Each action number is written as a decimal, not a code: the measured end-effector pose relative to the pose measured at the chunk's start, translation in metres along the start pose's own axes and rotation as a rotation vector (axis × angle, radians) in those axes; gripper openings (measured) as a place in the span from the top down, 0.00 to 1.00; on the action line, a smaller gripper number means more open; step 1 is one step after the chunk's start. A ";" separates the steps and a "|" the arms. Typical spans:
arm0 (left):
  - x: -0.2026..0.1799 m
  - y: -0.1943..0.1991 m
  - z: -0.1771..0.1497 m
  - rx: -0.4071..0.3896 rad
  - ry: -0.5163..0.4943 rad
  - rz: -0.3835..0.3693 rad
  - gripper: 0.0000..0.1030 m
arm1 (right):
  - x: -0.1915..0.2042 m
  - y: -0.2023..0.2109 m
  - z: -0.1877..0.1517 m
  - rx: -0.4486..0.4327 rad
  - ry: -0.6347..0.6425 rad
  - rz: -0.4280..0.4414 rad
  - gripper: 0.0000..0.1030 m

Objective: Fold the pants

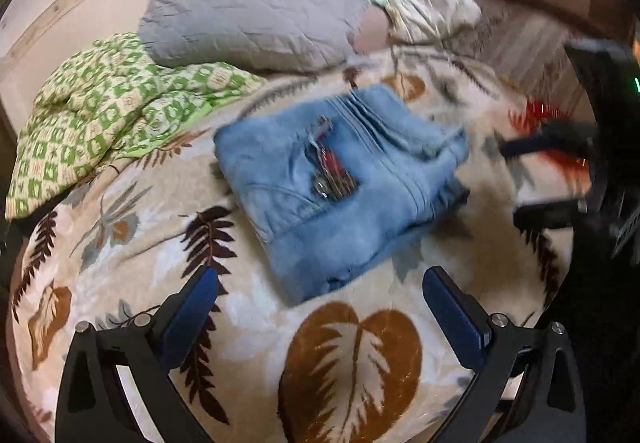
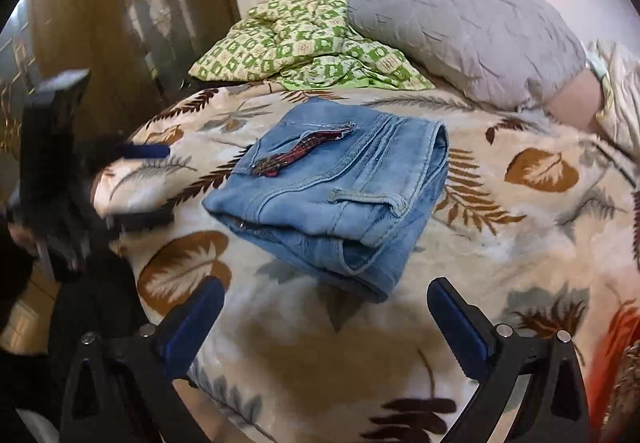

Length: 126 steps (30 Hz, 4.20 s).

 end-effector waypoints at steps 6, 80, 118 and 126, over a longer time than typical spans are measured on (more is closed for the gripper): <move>-0.013 -0.029 0.004 0.046 -0.134 0.054 0.01 | 0.002 -0.033 0.011 0.048 -0.009 0.050 0.06; 0.115 -0.047 0.102 -0.030 0.288 -0.111 0.03 | -0.093 -0.034 0.090 -0.014 -0.240 0.142 0.25; 0.131 -0.161 0.117 0.186 0.479 -0.215 0.30 | -0.083 -0.101 0.112 0.043 -0.089 -0.092 0.90; 0.078 -0.071 0.084 0.076 0.188 -0.178 0.08 | -0.085 -0.067 0.100 -0.005 -0.123 -0.119 0.13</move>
Point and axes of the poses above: each gripper's, at about its wrist camera, not at the fingertips, and y roughly against the way its jaws point, x to its left, z to its top, the point moved 2 cm from there along -y, roughly the way its jaws point, and after that the axes turned 7 degrees about x, right-handed, at the moved point
